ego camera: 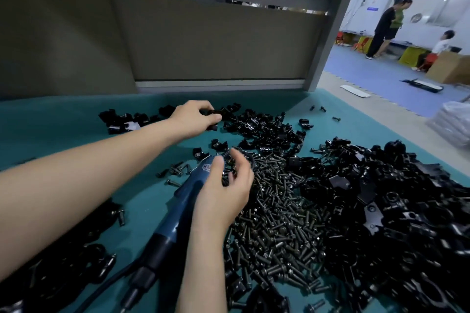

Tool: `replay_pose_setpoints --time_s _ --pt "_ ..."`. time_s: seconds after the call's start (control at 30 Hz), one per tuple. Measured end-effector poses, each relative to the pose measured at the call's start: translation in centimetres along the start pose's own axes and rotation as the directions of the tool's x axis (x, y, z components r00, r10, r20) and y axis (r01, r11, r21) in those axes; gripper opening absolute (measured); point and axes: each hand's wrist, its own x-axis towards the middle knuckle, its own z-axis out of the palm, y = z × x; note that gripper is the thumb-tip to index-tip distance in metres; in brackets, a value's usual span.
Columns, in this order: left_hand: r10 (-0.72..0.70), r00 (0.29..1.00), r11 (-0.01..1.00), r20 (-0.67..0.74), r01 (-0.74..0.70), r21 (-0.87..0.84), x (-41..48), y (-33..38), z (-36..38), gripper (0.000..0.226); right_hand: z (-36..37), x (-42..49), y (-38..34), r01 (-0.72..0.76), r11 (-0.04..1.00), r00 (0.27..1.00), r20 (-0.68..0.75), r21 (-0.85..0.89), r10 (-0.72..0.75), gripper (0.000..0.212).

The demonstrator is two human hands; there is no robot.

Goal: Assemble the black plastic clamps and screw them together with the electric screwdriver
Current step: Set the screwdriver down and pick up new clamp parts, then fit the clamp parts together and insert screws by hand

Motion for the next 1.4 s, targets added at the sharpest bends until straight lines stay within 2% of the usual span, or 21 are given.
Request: replay_pose_setpoints --time_s 0.03,0.07,0.17,0.23,0.33,0.4,0.43,0.5,0.57,0.63,0.7,0.8,0.9,0.93,1.07,1.2,1.27,1.33,1.4 --pt "0.030 1.000 0.998 0.008 -0.030 -0.050 -1.7 0.8 -0.9 0.017 0.1 -0.4 -0.9 0.034 0.999 0.998 -0.053 0.031 -0.033 0.024" --pt "0.062 0.998 0.995 0.022 -0.060 -0.078 -3.2 1.5 -1.4 0.016 0.1 -0.4 -1.7 0.044 0.997 0.998 -0.040 0.061 -0.042 0.024" --pt "0.147 0.989 0.985 0.014 -0.145 -0.091 -8.6 2.9 -3.1 0.009 0.1 0.2 -3.9 -0.006 0.987 0.987 0.159 0.162 -0.020 0.020" --pt "0.147 0.986 0.982 -0.084 -0.155 -0.107 -12.5 2.9 -4.3 0.010 0.0 -0.3 -5.8 0.021 0.994 0.955 0.293 0.108 -0.052 0.014" --pt "0.098 0.966 0.991 -0.239 -0.117 -0.066 -17.7 2.3 -6.0 0.012 -0.2 -2.2 -8.0 0.042 0.999 0.834 0.551 -0.006 -0.032 0.012" --pt "0.067 0.964 0.996 -0.259 -0.079 -0.038 -21.1 2.5 -6.3 0.006 -0.7 -3.9 -8.5 0.033 0.998 0.729 0.684 -0.055 0.014 0.021" --pt "0.054 0.965 0.997 -0.258 -0.065 -0.033 -22.9 2.6 -6.0 0.011 -1.1 -4.8 -8.5 0.101 0.989 0.703 0.711 -0.107 0.006 0.022" --pt "0.028 0.966 0.996 -0.257 -0.049 -0.075 -26.4 2.6 -4.9 0.018 -2.2 -6.1 -7.6 0.161 0.971 0.713 0.701 -0.177 0.009 0.020" --pt "0.005 0.971 0.982 -0.238 -0.050 -0.180 -29.6 2.3 -3.3 0.020 -3.9 -7.1 -7.1 0.004 0.980 0.746 0.653 -0.199 0.129 0.024" --pt "-0.030 0.974 0.944 -0.224 -0.046 -0.326 -32.0 1.4 -1.7 0.046 -5.5 -7.4 -6.7 -0.104 0.971 0.761 0.611 -0.217 0.218 0.023" --pt "-0.040 0.970 0.949 -0.241 -0.039 -0.313 -33.8 0.2 -0.5 0.073 -6.9 -7.6 -6.1 -0.089 0.956 0.767 0.593 -0.281 0.246 0.015" --pt "0.032 0.962 0.980 -0.270 -0.084 -0.181 -34.7 -1.0 -0.2 0.063 -8.0 -8.3 -5.6 -0.120 0.955 0.737 0.620 -0.272 0.269 0.021" --pt "0.125 0.928 0.982 -0.350 -0.166 -0.087 -34.2 -2.0 -0.7 0.028 -8.5 -8.9 -5.7 -0.202 0.953 0.692 0.657 -0.224 0.301 0.028" --pt "0.134 0.921 0.980 -0.366 -0.177 -0.087 -34.1 -2.2 -1.0 0.024 -8.5 -9.1 -5.9 -0.227 0.953 0.668 0.680 -0.203 0.304 0.028" --pt "0.108 0.933 0.957 -0.343 -0.191 -0.219 -34.0 -2.9 -1.4 0.038 -8.5 -9.6 -6.3 -0.321 0.940 0.607 0.737 -0.116 0.298 0.033" --pt "0.104 0.946 0.939 -0.308 -0.196 -0.284 -34.2 -3.3 -1.4 0.060 -8.3 -9.7 -6.0 -0.338 0.936 0.618 0.726 -0.101 0.301 0.042" --pt "0.097 0.942 0.908 -0.320 -0.216 -0.359 -34.3 -3.2 -1.4 0.054 -8.3 -9.8 -5.8 -0.345 0.932 0.595 0.742 -0.111 0.309 0.037" --pt "0.063 0.949 0.872 -0.309 -0.203 -0.445 -34.4 -3.1 -1.4 0.061 -8.3 -9.9 -5.8 -0.367 0.924 0.575 0.753 -0.110 0.318 0.029" --pt "0.049 0.963 0.842 -0.265 -0.182 -0.507 -34.4 -3.1 -1.5 0.070 -8.3 -10.0 -5.8 -0.387 0.916 0.563 0.759 -0.108 0.328 0.031"
